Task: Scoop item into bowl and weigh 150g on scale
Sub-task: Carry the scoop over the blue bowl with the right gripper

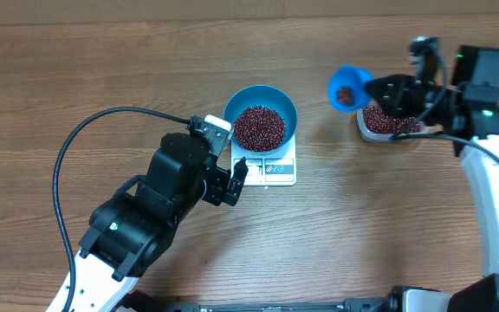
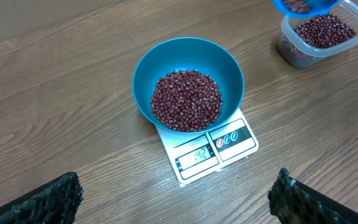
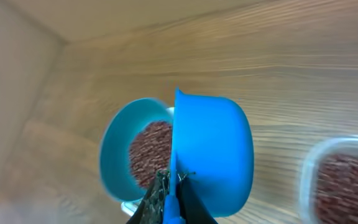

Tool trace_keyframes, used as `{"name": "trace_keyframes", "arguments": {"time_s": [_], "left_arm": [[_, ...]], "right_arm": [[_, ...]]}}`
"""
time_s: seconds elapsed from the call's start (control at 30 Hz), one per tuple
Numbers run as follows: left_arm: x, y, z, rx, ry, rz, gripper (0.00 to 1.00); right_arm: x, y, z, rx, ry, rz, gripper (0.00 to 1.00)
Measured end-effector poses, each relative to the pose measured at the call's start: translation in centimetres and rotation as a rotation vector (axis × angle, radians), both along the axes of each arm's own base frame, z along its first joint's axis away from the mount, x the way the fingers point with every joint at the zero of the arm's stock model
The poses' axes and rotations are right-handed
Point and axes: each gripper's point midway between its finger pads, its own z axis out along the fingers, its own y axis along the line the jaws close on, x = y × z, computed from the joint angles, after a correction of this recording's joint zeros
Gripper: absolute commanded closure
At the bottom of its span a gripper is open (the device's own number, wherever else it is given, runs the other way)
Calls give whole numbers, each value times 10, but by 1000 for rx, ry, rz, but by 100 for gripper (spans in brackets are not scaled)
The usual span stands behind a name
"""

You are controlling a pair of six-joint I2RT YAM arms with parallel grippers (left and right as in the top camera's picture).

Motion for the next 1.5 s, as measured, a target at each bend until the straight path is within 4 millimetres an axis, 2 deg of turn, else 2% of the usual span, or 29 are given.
{"name": "trace_keyframes", "arguments": {"time_s": [0.2,0.3,0.6,0.7,1.03,1.5], "left_arm": [[0,0,0,0,0,0,0],[0,0,0,0,0,0,1],[0,0,0,0,0,0,0],[0,0,0,0,0,0,0],[0,0,0,0,0,0,0],[0,0,0,0,0,0,0]], "right_arm": [[-7,66,-5,-117,-54,121,96],[-11,91,-7,-183,-88,159,96],[-19,127,-7,-315,-189,231,96],[-20,133,-8,-374,-226,253,96],[-9,127,-3,-510,-336,269,96],[-7,127,-1,-531,-363,281,96]]}}
